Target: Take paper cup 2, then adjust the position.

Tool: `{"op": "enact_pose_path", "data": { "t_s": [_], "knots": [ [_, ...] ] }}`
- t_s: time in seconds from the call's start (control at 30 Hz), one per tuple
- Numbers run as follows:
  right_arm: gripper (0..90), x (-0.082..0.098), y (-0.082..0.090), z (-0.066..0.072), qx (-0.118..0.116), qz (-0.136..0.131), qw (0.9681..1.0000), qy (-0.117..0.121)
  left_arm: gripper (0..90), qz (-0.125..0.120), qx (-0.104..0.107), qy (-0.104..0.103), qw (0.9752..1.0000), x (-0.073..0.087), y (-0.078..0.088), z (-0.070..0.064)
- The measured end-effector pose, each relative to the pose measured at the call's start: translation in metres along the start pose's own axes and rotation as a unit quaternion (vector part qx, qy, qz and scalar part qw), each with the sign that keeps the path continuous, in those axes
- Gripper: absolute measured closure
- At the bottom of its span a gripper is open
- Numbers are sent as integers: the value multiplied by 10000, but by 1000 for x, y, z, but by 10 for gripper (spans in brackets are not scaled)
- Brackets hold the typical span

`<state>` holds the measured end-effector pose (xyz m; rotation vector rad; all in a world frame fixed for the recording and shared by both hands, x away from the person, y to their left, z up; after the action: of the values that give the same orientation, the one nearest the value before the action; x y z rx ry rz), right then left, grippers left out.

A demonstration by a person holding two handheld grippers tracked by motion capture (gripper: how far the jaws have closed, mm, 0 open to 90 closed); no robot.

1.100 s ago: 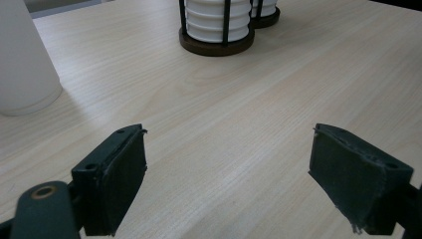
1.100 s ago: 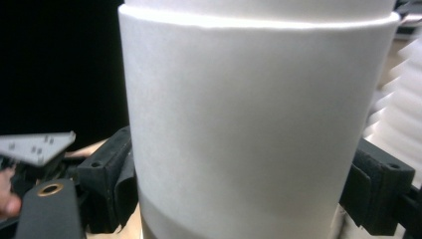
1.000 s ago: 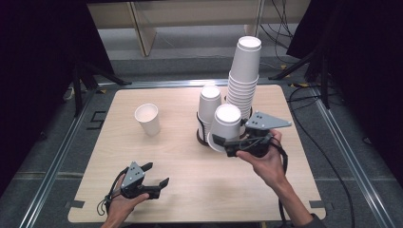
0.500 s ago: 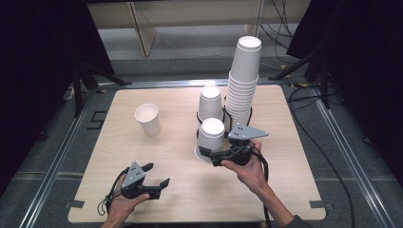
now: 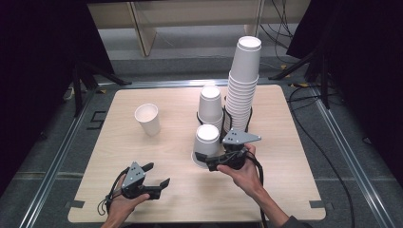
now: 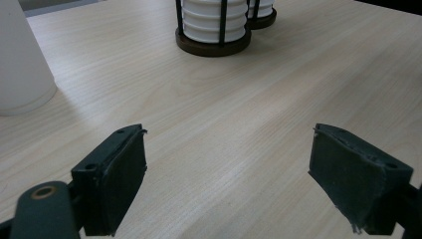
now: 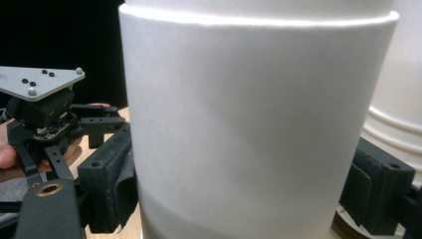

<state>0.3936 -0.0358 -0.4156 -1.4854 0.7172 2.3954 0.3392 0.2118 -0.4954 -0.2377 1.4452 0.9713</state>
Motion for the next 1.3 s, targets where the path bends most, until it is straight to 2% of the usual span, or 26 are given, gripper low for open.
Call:
{"op": "enact_pose_path", "data": {
  "t_s": [0.03, 0.07, 0.13, 0.17, 0.23, 0.33, 0.4, 0.5, 0.6, 0.63, 0.77, 0.8, 0.9, 0.93, 1.0, 1.03, 1.07, 1.1, 1.13, 1.17, 1.2, 1.23, 1.27, 1.3],
  "knots": [
    [163, 1, 1, -1, 85, 42, 9999, 45, 143, 1, 0, -2, 10000, 0, 0, 0],
    [163, 2, 0, 0, 86, 24, 10000, -43, 143, -4, 3, -2, 10000, 0, 0, 0],
    [162, 3, -2, 0, 1, 85, 10000, -14, 143, -10, 10, -4, 10000, 0, 0, 0],
    [162, 3, -3, 0, -34, 33, 10000, 28, 143, -10, 10, -5, 10000, 0, 0, 0],
    [162, 4, -3, 1, -24, 90, 10000, -27, 143, -14, 12, -6, 10000, 0, 0, 0],
    [162, 6, -5, 1, -38, 87, 10000, 13, 143, -40, 11, 26, 10000, -1, 0, -1],
    [162, 8, -7, 1, -52, 100, 9999, 23, 143, 57, -4, -103, 9999, -1, 1, 1],
    [162, 13, -10, 3, -122, 165, 9997, -96, 143, 57, 12, -123, 9999, -1, 1, 1],
    [162, 17, -12, 2, -101, 235, 9997, -45, 143, 15, 41, -63, 10000, -1, 1, 0],
    [162, 17, -14, 2, -106, 153, 9998, 72, 143, 14, 52, -53, 10000, -1, 1, -1],
    [162, 21, -16, 6, -237, 280, 9993, -63, 143, 14, 64, -42, 10000, -1, 1, -1],
    [162, 21, -17, 5, -227, 208, 9995, 35, 143, -18, 70, -4, 10000, -1, 0, -1],
    [162, 22, -18, 6, -185, 250, 9995, 71, 143, 7, 66, -48, 10000, -2, 1, -1],
    [162, 24, -20, 7, -261, 266, 9993, 25, 143, -2, 76, -31, 10000, -2, 1, -2],
    [162, 25, -20, 9, -250, 319, 9992, -48, 143, -34, 81, 6, 10000, -2, 0, -3],
    [162, 25, -21, 9, -243, 303, 9992, 0, 143, -23, 91, -9, 10000, -2, 0, -3],
    [162, 25, -21, 8, -174, 299, 9994, 45, 143, -119, 135, 27, 9998, -3, 0, -4],
    [162, 26, -22, 11, -246, 331, 9991, -38, 143, -102, 165, -21, 9998, -4, 1, -4],
    [162, 24, -24, 10, -292, 206, 9993, 77, 143, -116, 202, -20, 9997, -4, 1, -5],
    [162, 25, -24, 11, -253, 266, 9993, 48, 143, -198, 244, -22, 9995, -5, 1, -6],
    [162, 26, -24, 12, -289, 291, 9992, 4, 143, -176, 264, -11, 9995, -6, 2, -8],
    [161, 26, -25, 13, -287, 299, 9991, 28, 143, -282, 315, 2, 9991, -7, 1, -10],
    [162, 27, -26, 14, -244, 322, 9992, 54, 143, -267, 354, -24, 9990, -8, 2, -11],
    [161, 28, -28, 15, -329, 340, 9989, 57, 143, -254, 369, -60, 9990, -9, 3, -11]
  ]
}}
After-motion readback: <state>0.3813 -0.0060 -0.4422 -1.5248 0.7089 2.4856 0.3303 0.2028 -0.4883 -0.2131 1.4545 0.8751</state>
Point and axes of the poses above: each handheld gripper's, and its own axes: y roughly backward along the jaws, x roughly out of its underside, z roughly to its left, the point moved 5 cm from there along -y, roughly forward along the jaws, and after that the axes turned 12 degrees about -y, right-handed, at the moved point
